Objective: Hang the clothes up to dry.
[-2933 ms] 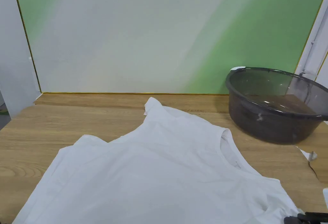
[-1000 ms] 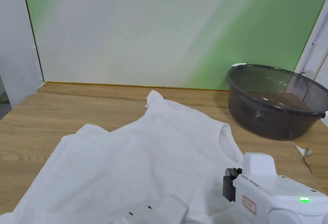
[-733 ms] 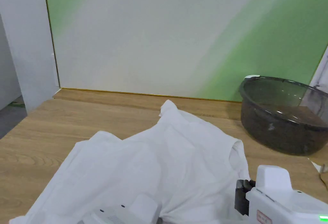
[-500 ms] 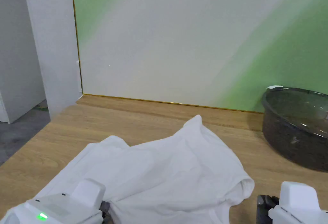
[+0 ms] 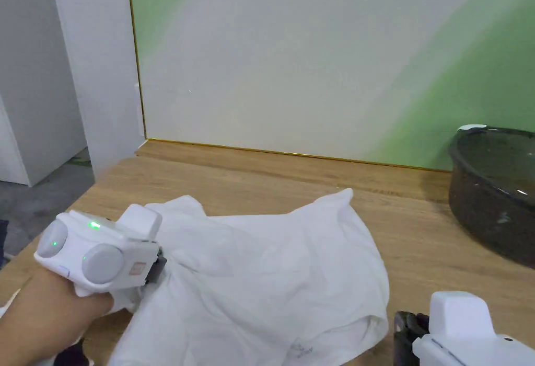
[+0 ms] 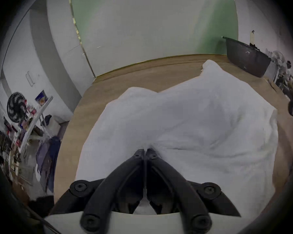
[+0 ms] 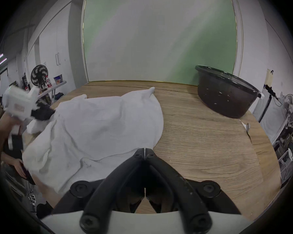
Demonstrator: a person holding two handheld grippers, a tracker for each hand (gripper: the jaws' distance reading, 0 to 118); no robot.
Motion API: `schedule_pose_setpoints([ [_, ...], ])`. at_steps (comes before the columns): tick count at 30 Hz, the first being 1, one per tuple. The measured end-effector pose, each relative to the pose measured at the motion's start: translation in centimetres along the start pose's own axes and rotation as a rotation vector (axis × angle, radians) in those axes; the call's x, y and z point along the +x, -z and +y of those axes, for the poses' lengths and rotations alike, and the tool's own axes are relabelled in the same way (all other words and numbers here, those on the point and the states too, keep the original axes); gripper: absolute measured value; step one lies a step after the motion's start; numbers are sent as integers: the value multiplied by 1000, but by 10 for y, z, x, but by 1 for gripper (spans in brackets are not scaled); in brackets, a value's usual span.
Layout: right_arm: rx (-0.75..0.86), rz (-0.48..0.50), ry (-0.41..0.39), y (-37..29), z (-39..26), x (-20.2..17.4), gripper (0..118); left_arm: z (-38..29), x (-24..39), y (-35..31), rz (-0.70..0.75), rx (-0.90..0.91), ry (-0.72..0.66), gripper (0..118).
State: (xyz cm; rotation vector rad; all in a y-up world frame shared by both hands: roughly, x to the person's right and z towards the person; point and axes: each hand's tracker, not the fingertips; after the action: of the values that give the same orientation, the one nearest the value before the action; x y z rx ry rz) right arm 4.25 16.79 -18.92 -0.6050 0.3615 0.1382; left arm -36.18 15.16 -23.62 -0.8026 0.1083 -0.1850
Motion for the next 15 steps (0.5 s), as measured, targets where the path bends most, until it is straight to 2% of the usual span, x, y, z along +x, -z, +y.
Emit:
schedule_pose_setpoints([
  [8, -10, -25, -11, 14, 4, -2, 2, 109, 45, 100, -8, 14, 243, 0],
  [15, -21, -82, -8, 19, 11, 5, 2, 181, 113, 159, -20, 92, 353, 0],
])
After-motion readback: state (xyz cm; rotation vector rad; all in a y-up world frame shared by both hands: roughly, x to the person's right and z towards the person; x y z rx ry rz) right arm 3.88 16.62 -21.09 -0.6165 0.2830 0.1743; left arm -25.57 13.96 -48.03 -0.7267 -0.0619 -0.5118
